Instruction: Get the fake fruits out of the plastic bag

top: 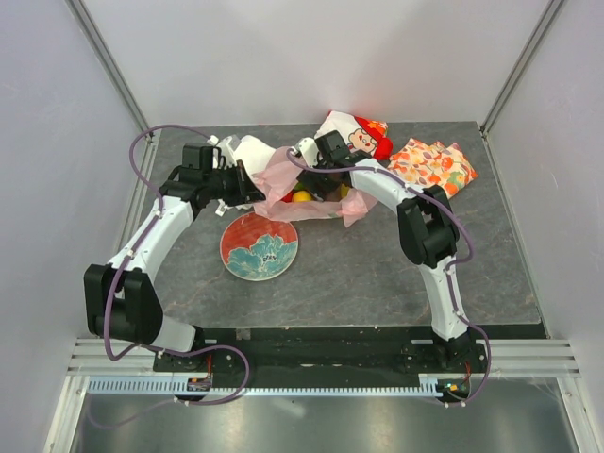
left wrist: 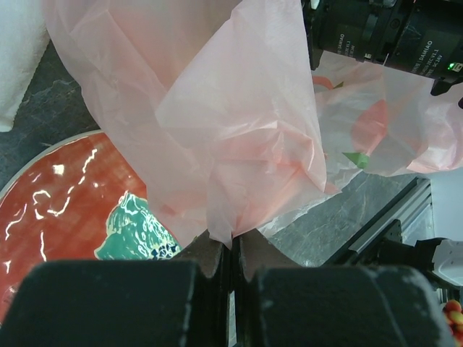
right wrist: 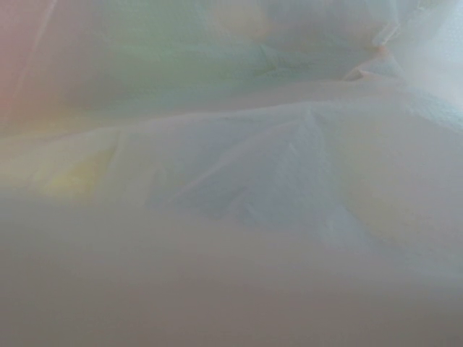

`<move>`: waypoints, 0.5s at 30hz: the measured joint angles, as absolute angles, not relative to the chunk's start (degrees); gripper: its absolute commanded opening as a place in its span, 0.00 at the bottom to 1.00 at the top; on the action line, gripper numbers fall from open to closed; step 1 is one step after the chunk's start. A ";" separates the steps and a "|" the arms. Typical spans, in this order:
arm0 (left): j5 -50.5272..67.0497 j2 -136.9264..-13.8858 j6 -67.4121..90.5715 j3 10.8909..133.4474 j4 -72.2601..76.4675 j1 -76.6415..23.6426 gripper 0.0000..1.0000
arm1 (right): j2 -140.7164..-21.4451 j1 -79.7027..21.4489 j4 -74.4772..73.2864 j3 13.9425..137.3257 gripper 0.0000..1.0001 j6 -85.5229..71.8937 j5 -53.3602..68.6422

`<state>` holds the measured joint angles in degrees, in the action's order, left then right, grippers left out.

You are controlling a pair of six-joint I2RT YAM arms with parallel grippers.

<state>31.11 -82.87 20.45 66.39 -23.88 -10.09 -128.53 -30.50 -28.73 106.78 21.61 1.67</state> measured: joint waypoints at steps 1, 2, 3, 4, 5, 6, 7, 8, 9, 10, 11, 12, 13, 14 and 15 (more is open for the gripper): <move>31.18 -82.87 20.45 66.41 -23.92 -10.09 0.02 | -128.53 -30.50 -28.75 106.78 0.85 21.37 1.67; 31.24 -82.87 20.45 66.41 -23.92 -10.09 0.02 | -128.53 -30.52 -28.77 106.80 0.86 21.12 1.65; 31.38 -82.87 20.45 66.43 -23.90 -10.09 0.02 | -128.53 -30.52 -28.80 106.91 0.85 20.88 1.61; 31.57 -82.85 20.45 66.43 -23.92 -10.09 0.02 | -128.53 -30.63 -28.84 107.09 0.82 20.69 1.32; 31.64 -82.87 20.45 66.48 -23.94 -10.09 0.02 | -128.55 -30.74 -28.91 107.39 0.77 20.49 0.82; 31.66 -82.87 20.45 66.52 -23.90 -10.09 0.02 | -128.55 -30.92 -28.95 107.79 0.68 20.32 0.08; 31.70 -82.87 20.45 66.63 -23.92 -10.09 0.02 | -128.55 -31.07 -28.93 108.03 0.63 20.36 -0.34; 31.73 -82.87 20.45 66.76 -23.94 -10.09 0.02 | -128.55 -31.31 -28.93 108.29 0.56 20.25 -0.91; 31.79 -82.89 20.45 66.92 -23.92 -10.09 0.02 | -128.55 -31.53 -28.93 108.49 0.54 20.21 -1.48; 31.81 -82.87 20.45 67.02 -23.90 -10.09 0.02 | -128.55 -31.75 -28.91 108.60 0.52 20.08 -2.20; 31.88 -82.87 20.45 67.16 -23.92 -10.09 0.02 | -128.55 -31.79 -28.88 108.71 0.49 20.12 -2.83; 31.88 -82.89 20.45 67.22 -23.90 -10.09 0.02 | -128.55 -31.99 -28.82 108.79 0.44 20.18 -3.27; 31.88 -82.87 20.45 67.26 -23.90 -10.09 0.02 | -128.55 -32.12 -28.69 108.79 0.42 20.18 -3.79; 31.90 -82.87 20.45 67.31 -23.90 -10.09 0.02 | -128.53 -32.21 -28.62 108.79 0.37 20.27 -4.12; 31.90 -82.89 20.45 67.35 -23.88 -10.09 0.02 | -128.53 -32.27 -28.62 108.79 0.34 20.32 -4.45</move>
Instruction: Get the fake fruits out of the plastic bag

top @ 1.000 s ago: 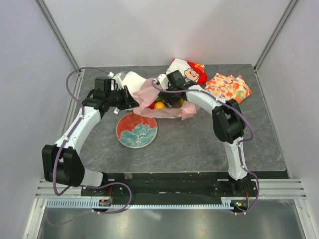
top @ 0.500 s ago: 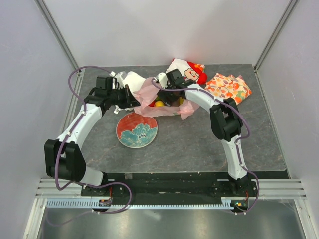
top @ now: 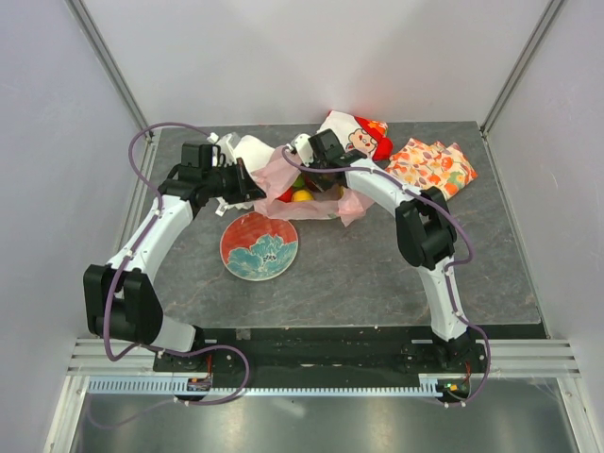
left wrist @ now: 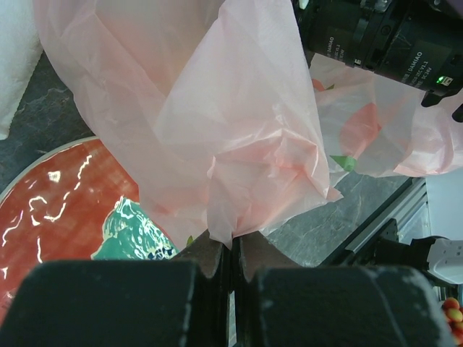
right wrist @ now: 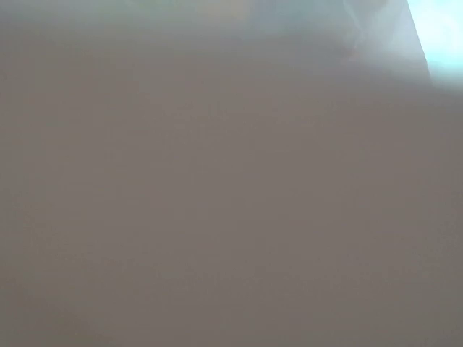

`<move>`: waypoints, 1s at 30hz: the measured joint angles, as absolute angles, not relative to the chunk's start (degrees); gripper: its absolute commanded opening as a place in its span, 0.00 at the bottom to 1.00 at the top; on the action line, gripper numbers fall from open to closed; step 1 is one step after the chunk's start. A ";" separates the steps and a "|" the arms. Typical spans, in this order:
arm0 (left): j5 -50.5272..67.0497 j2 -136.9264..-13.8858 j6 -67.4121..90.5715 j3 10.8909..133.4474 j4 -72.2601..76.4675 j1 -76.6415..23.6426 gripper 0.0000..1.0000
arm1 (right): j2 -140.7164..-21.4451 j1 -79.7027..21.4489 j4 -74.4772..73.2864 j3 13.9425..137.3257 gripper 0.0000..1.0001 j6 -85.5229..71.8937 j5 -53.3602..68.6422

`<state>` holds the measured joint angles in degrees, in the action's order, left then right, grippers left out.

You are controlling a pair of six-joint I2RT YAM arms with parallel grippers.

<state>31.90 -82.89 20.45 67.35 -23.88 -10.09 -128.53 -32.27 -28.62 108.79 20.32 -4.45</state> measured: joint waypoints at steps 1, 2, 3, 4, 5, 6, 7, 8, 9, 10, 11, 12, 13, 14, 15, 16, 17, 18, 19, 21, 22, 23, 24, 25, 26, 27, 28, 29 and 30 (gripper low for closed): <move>31.90 -82.87 20.45 67.35 -23.88 -10.09 0.02 | -128.53 -32.27 -28.67 108.79 0.33 20.38 -4.67; 31.90 -82.89 20.45 67.35 -23.88 -10.09 0.02 | -128.51 -32.25 -28.71 108.79 0.30 20.47 -4.80; 31.88 -82.89 20.45 67.35 -23.83 -10.09 0.02 | -128.44 -32.25 -28.71 108.79 0.29 20.36 -4.84; 31.88 -82.89 20.45 67.35 -23.83 -10.09 0.02 | -128.42 -32.25 -28.75 108.79 0.29 20.36 -4.82; 31.90 -82.89 20.45 67.42 -23.88 -10.09 0.02 | -128.22 -32.25 -28.75 108.75 0.28 20.36 -4.80; 31.90 -82.89 20.45 67.53 -23.83 -10.09 0.02 | -128.01 -32.25 -28.86 108.64 0.28 20.38 -4.80; 31.90 -82.89 20.45 67.66 -23.79 -10.09 0.02 | -127.74 -32.25 -29.12 108.57 0.29 20.38 -4.67; 31.90 -82.89 20.45 67.85 -23.79 -10.09 0.02 | -127.26 -32.25 -29.28 108.36 0.32 20.38 -4.54; 31.92 -82.89 20.45 68.05 -23.73 -10.09 0.02 | -126.61 -32.25 -29.58 108.12 0.36 20.40 -4.29; 31.94 -82.89 20.45 68.23 -23.73 -10.09 0.02 | -125.80 -32.25 -29.85 107.77 0.42 20.43 -3.90; 32.05 -82.89 20.45 68.47 -23.73 -10.09 0.02 | -124.90 -32.25 -30.04 107.37 0.53 20.53 -3.64; 32.08 -82.89 20.43 68.71 -23.68 -10.09 0.02 | -123.39 -32.25 -30.63 106.61 0.56 20.67 -3.18; 32.10 -82.89 20.43 68.84 -23.62 -10.09 0.02 | -121.99 -32.25 -31.09 105.95 0.58 20.75 -2.94; 32.10 -82.89 20.43 68.88 -23.51 -10.09 0.02 | -120.36 -32.25 -31.68 105.38 0.58 20.84 -2.74; 32.08 -82.89 20.43 68.88 -23.49 -10.09 0.02 | -119.07 -32.25 -32.27 105.16 0.57 20.78 -2.59; 32.10 -82.89 20.43 68.88 -23.55 -10.09 0.02 | -117.62 -32.08 -32.67 105.03 0.57 20.93 -2.48; 32.08 -82.89 20.40 68.88 -23.55 -10.09 0.02 | -116.57 -32.03 -32.86 105.03 0.53 21.04 -2.37; 32.10 -82.89 20.38 68.88 -23.51 -10.09 0.02 | -115.46 -31.94 -33.01 105.03 0.50 21.28 -2.39; 32.10 -82.89 20.27 68.88 -23.51 -10.09 0.02 | -114.69 -31.73 -33.10 105.03 0.48 21.65 -2.52; 32.10 -82.89 19.99 68.88 -23.62 -10.09 0.02 | -114.28 -31.00 -33.30 105.30 0.42 22.13 -3.01; 32.14 -82.89 19.79 68.95 -23.81 -10.09 0.02 | -114.54 -30.35 -33.63 105.30 0.40 22.46 -3.22; 32.14 -82.91 19.59 69.06 -24.01 -10.09 0.02 | -115.00 -29.63 -34.28 105.30 0.37 22.70 -3.62; 32.18 -82.91 19.33 69.36 -24.49 -10.09 0.02 | -115.39 -28.88 -34.74 105.21 0.36 22.79 -3.97; 32.21 -82.91 18.92 69.69 -25.02 -10.09 0.02 | -115.63 -27.88 -34.94 104.49 0.35 22.98 -4.32; 32.23 -82.89 18.46 70.04 -25.41 -10.09 0.02 | -115.68 -26.74 -35.51 103.22 0.33 23.16 -4.71; 32.29 -82.78 17.91 70.32 -25.80 -10.09 0.02 | -115.48 -25.45 -36.23 101.45 0.33 23.42 -5.08; 32.49 -82.50 17.39 70.39 -26.22 -10.11 0.02 | -115.07 -24.40 -36.71 99.66 0.32 23.79 -5.50; 32.73 -82.19 16.91 70.39 -26.87 -10.13 0.02 | -114.19 -23.35 -37.15 96.99 0.32 24.10 -6.07; 33.08 -81.60 16.36 70.32 -27.68 -10.22 0.02 | -112.92 -22.37 -38.17 94.17 0.32 24.43 -6.66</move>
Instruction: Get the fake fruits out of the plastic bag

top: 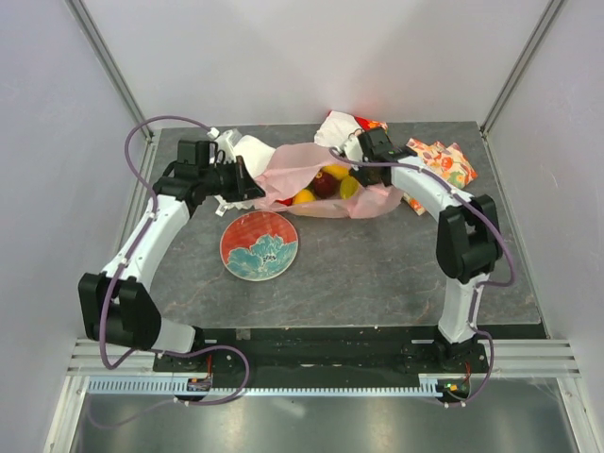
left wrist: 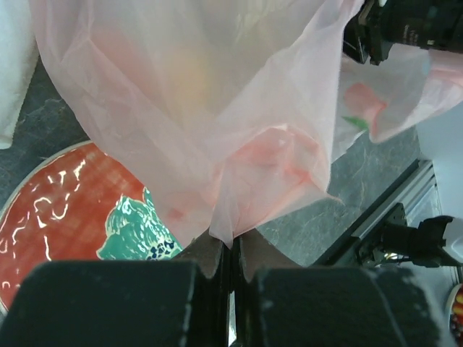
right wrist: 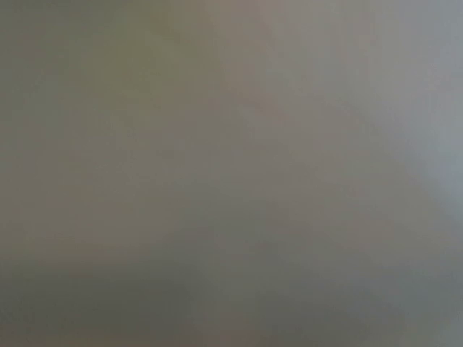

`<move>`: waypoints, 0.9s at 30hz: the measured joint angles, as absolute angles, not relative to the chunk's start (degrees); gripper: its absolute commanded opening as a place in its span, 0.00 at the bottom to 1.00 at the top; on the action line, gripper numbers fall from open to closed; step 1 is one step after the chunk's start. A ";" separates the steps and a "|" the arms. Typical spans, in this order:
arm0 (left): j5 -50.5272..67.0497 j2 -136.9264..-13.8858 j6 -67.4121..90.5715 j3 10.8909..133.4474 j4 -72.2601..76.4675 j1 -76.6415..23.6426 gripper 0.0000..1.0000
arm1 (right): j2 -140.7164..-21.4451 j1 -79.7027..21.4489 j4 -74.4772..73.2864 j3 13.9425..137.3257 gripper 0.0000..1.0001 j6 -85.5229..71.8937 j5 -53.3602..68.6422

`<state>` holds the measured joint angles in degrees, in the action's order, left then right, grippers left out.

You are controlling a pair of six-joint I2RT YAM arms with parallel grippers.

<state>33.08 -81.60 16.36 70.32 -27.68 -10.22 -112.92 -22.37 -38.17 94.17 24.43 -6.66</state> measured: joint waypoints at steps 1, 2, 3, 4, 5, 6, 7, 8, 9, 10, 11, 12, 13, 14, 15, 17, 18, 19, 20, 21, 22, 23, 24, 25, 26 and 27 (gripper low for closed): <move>33.26 -80.77 15.94 70.04 -28.21 -10.41 0.02 | -111.44 -21.58 -38.94 91.81 0.32 24.82 -7.25; 33.41 -79.53 15.42 69.54 -28.73 -10.63 0.02 | -109.25 -20.64 -39.66 88.66 0.32 25.39 -7.81; 33.65 -78.04 15.00 68.93 -29.17 -10.90 0.02 | -106.72 -19.75 -41.04 86.06 0.32 25.89 -8.29; 33.91 -76.49 14.61 68.40 -29.71 -11.20 0.02 | -103.53 -19.00 -42.19 83.50 0.32 26.50 -8.91; 34.52 -74.94 14.17 67.90 -30.17 -11.53 0.02 | -100.03 -18.22 -43.46 81.34 0.32 27.16 -9.37; 35.07 -73.82 13.85 67.64 -30.48 -11.86 0.02 | -96.40 -17.52 -44.53 79.68 0.32 27.88 -9.96; 35.88 -72.66 13.43 67.46 -30.63 -12.16 0.02 | -93.25 -17.08 -45.25 78.63 0.32 28.38 -10.52; 36.38 -72.03 13.04 67.37 -30.72 -12.43 0.02 | -89.60 -16.67 -46.39 77.65 0.32 29.04 -11.03; 36.84 -71.50 12.58 67.31 -30.74 -12.82 0.02 | -86.24 -16.40 -47.44 76.99 0.33 29.80 -11.44; 37.41 -71.26 12.27 67.20 -30.74 -13.23 0.02 | -82.98 -16.36 -48.27 76.34 0.36 30.30 -11.60; 37.95 -71.22 12.01 67.09 -30.76 -13.72 0.02 | -80.75 -16.36 -49.12 75.94 0.39 30.74 -11.51; 38.37 -71.31 11.79 66.96 -30.79 -14.44 0.02 | -78.32 -16.36 -50.37 75.72 0.41 31.48 -10.90; 38.92 -71.53 11.64 66.67 -30.68 -15.11 0.02 | -77.06 -16.36 -51.13 75.72 0.46 31.88 -9.63; 39.27 -71.79 11.62 66.32 -30.55 -15.70 0.02 | -75.92 -16.36 -51.86 75.77 0.47 32.56 -6.98; 39.48 -72.18 11.62 65.95 -30.30 -16.40 0.02 | -75.68 -16.36 -52.25 75.90 0.48 32.91 -5.23; 39.57 -73.34 11.64 65.58 -29.89 -17.61 0.02 | -76.29 -16.40 -52.88 76.27 0.53 34.30 0.19; 39.53 -74.24 11.62 65.54 -29.85 -18.28 0.02 | -77.08 -16.60 -53.01 76.27 0.54 34.92 2.44; 39.40 -75.18 11.62 65.54 -29.65 -18.94 0.02 | -78.22 -16.97 -53.19 76.27 0.56 35.92 4.56; 39.05 -76.16 11.57 65.52 -29.47 -19.55 0.02 | -79.40 -17.47 -53.21 76.14 0.59 36.86 6.26; 38.68 -77.08 11.51 65.54 -29.41 -20.12 0.02 | -80.34 -17.87 -53.04 75.79 0.61 37.60 7.29; 38.35 -77.67 11.49 65.54 -29.36 -20.49 0.02 | -81.19 -18.24 -52.80 75.18 0.66 38.35 8.29; 37.85 -78.30 11.49 65.54 -29.28 -20.82 0.02 | -82.08 -18.68 -52.53 74.30 0.73 39.13 9.32; 37.50 -78.78 11.49 65.54 -29.12 -21.12 0.02 | -82.87 -19.09 -52.14 73.25 0.75 39.88 10.17; 37.36 -79.11 11.49 65.54 -28.88 -21.30 0.02 | -83.33 -19.33 -51.75 72.44 0.77 40.05 10.68; 37.17 -79.24 11.49 65.54 -28.60 -21.37 0.02 | -83.61 -19.59 -50.78 71.44 0.78 40.60 10.98; 37.01 -79.24 11.49 65.54 -28.36 -21.37 0.02 | -83.88 -19.94 -49.82 70.43 0.82 40.93 11.51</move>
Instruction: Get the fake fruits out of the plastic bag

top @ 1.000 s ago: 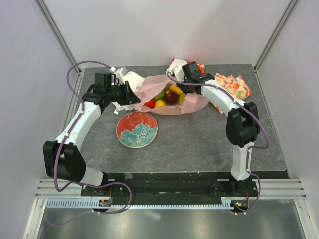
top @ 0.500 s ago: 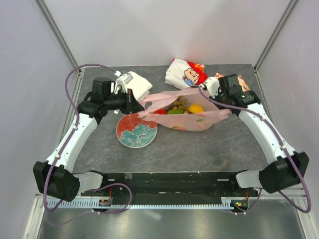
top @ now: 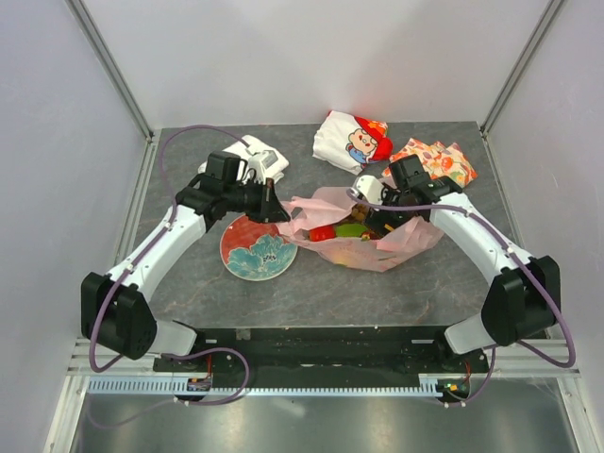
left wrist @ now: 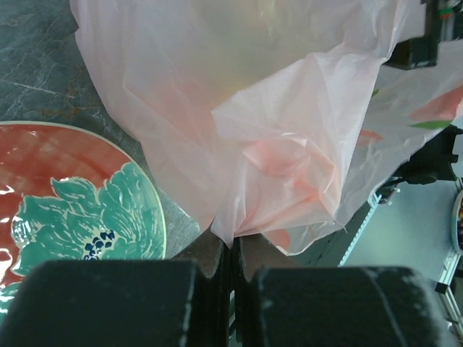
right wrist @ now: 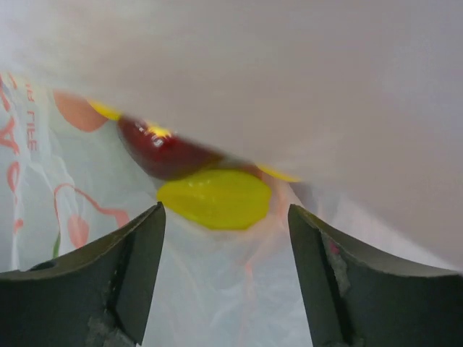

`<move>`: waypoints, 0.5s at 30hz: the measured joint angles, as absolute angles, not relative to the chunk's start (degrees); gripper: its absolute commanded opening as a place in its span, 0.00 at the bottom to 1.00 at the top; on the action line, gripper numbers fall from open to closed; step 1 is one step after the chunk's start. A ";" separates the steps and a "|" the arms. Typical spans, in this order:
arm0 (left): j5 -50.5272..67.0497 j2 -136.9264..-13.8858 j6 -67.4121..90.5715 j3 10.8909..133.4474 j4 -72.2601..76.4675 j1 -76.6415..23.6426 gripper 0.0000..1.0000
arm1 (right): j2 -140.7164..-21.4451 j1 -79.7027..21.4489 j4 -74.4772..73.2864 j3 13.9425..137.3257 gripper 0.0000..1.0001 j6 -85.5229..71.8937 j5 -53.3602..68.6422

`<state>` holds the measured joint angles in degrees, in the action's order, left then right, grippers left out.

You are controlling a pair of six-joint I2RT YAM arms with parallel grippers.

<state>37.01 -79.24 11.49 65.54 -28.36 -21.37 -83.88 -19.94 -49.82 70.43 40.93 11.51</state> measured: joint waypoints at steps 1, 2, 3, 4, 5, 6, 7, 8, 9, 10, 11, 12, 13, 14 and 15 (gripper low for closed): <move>36.93 -79.24 11.49 65.54 -28.08 -21.37 0.02 | -84.09 -20.32 -48.88 69.54 0.83 41.39 12.03; 36.75 -79.26 11.49 65.54 -27.75 -21.34 0.02 | -84.29 -20.56 -48.07 69.14 0.83 41.63 12.25; 36.56 -79.33 11.46 65.54 -27.53 -21.34 0.02 | -84.66 -20.93 -47.11 68.82 0.85 42.11 12.43; 36.45 -79.48 11.44 65.54 -27.29 -21.34 0.02 | -85.17 -21.26 -46.17 68.71 0.89 42.37 12.78; 36.29 -79.77 11.44 65.54 -26.98 -21.37 0.02 | -85.82 -21.54 -44.95 68.64 0.89 42.78 13.17; 36.23 -80.01 11.42 65.54 -26.83 -21.37 0.02 | -86.72 -21.87 -43.90 68.64 0.98 43.16 13.45; 36.12 -80.34 11.40 65.54 -26.74 -21.37 0.02 | -87.55 -22.17 -43.07 68.64 0.98 43.51 13.65; 36.10 -80.64 11.35 65.54 -26.70 -21.34 0.02 | -88.88 -22.63 -42.17 68.64 0.98 44.01 13.96; 36.05 -80.90 11.22 65.56 -26.68 -21.34 0.02 | -90.39 -23.03 -41.56 68.64 0.98 44.42 14.48; 36.05 -81.17 11.05 65.63 -26.65 -21.34 0.02 | -91.39 -23.27 -41.06 68.71 0.98 44.53 15.42; 36.05 -81.43 10.94 65.67 -26.65 -21.37 0.02 | -92.42 -23.79 -40.34 68.73 0.98 44.97 15.42; 36.03 -81.60 10.87 65.73 -26.70 -21.37 0.02 | -93.78 -24.32 -40.05 68.73 0.98 45.52 15.22; 36.01 -81.87 10.76 65.91 -26.70 -21.37 0.02 | -95.31 -24.82 -39.64 68.73 0.98 46.00 14.92; 35.94 -82.08 10.66 66.08 -26.68 -21.37 0.02 | -96.88 -25.17 -39.31 68.71 0.98 46.41 14.61; 35.90 -82.30 10.52 66.30 -26.76 -21.37 0.02 | -98.02 -25.34 -38.94 68.66 0.98 46.61 14.15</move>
